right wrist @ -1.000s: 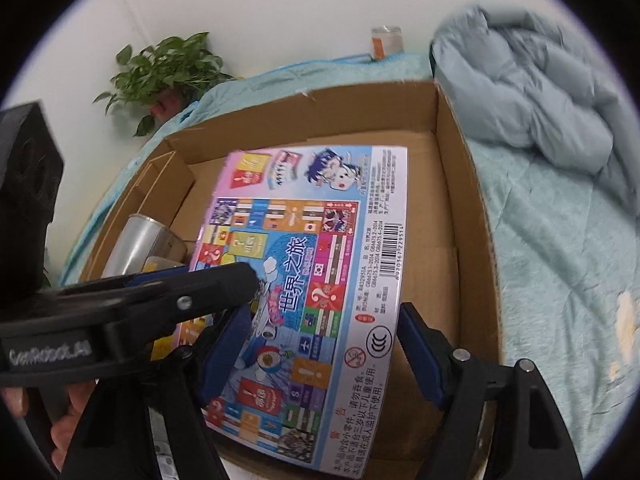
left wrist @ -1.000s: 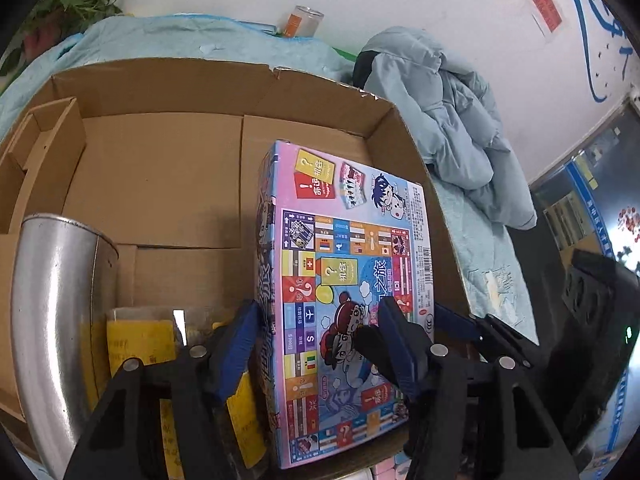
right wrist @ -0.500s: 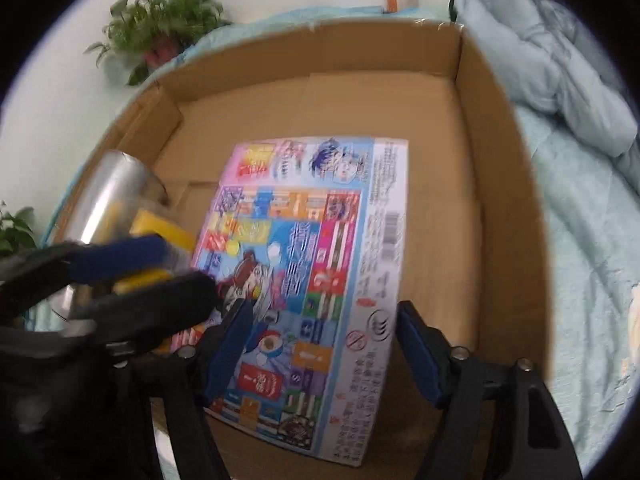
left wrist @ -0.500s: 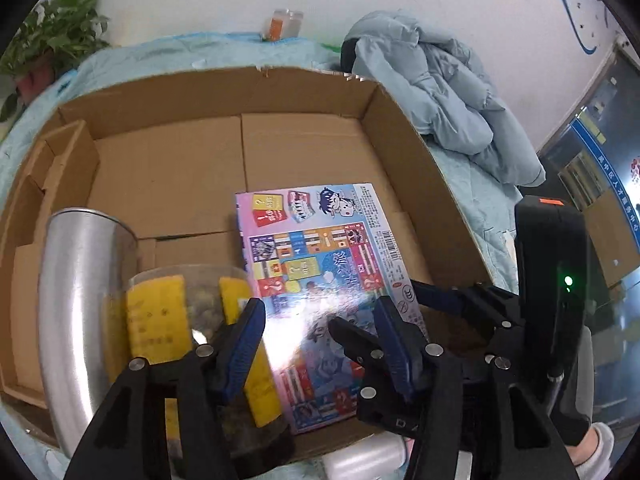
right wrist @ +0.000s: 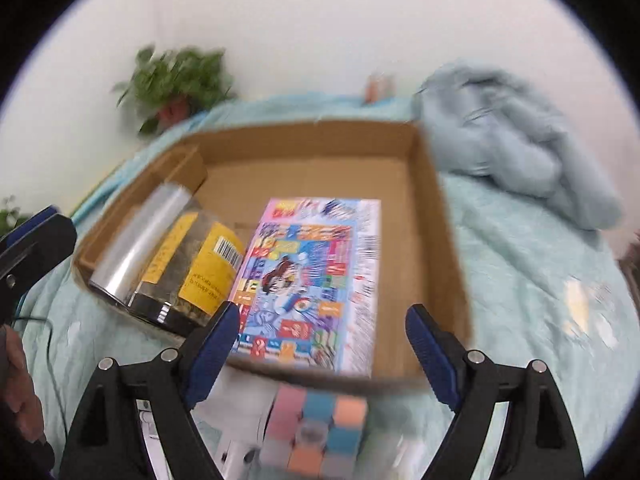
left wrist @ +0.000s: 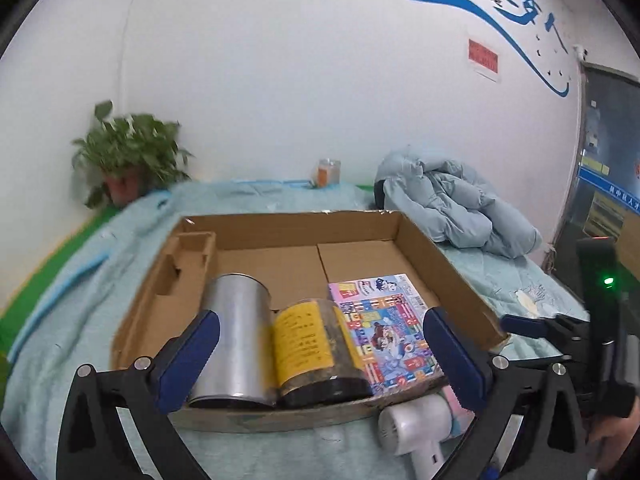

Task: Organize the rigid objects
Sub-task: 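Open both grippers and withdraw from the game box, then reach the right gripper to the white spray bottle and grasp it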

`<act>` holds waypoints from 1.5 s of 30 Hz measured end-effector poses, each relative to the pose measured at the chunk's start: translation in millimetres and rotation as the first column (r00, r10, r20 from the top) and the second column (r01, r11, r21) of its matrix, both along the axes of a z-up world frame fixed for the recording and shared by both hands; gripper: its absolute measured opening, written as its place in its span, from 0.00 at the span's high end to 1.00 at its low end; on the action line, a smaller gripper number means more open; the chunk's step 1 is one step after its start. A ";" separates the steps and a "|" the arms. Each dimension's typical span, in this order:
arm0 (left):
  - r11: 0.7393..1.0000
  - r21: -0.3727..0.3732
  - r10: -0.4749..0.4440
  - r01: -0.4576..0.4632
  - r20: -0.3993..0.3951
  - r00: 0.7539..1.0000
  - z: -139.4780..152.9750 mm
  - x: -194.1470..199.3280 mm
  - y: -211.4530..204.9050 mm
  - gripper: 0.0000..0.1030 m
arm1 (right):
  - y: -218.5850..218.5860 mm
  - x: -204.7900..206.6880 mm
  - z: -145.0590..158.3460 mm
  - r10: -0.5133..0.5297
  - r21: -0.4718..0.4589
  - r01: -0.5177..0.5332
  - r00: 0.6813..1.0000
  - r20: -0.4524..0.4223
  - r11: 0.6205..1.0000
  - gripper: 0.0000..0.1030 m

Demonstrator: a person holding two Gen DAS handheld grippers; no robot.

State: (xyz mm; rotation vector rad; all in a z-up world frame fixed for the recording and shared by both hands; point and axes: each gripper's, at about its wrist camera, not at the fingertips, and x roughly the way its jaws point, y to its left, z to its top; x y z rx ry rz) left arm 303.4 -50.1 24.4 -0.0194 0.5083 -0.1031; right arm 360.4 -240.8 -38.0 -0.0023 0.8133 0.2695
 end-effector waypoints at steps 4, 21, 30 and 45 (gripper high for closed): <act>1.000 0.019 -0.020 0.020 0.002 1.000 -5.4 -31.3 4.4 0.64 | -3.3 -40.4 -0.1 -0.081 -0.010 0.082 0.996 0.042 0.997 0.19; 0.999 -0.046 0.000 -0.002 -0.049 0.999 -31.6 -103.1 2.7 0.01 | -10.1 -126.9 3.6 -0.132 -0.045 0.137 0.985 0.113 0.990 0.05; 0.998 -0.058 0.024 -0.027 -0.056 0.998 -28.1 -122.9 11.0 0.01 | 1.1 -140.8 6.0 -0.105 -0.053 0.113 0.986 0.130 0.992 0.05; 0.999 -0.036 0.031 -0.034 -0.085 0.996 -33.7 -123.6 5.3 0.02 | -10.9 -142.6 -3.6 -0.122 -0.039 0.126 0.989 0.089 0.991 0.05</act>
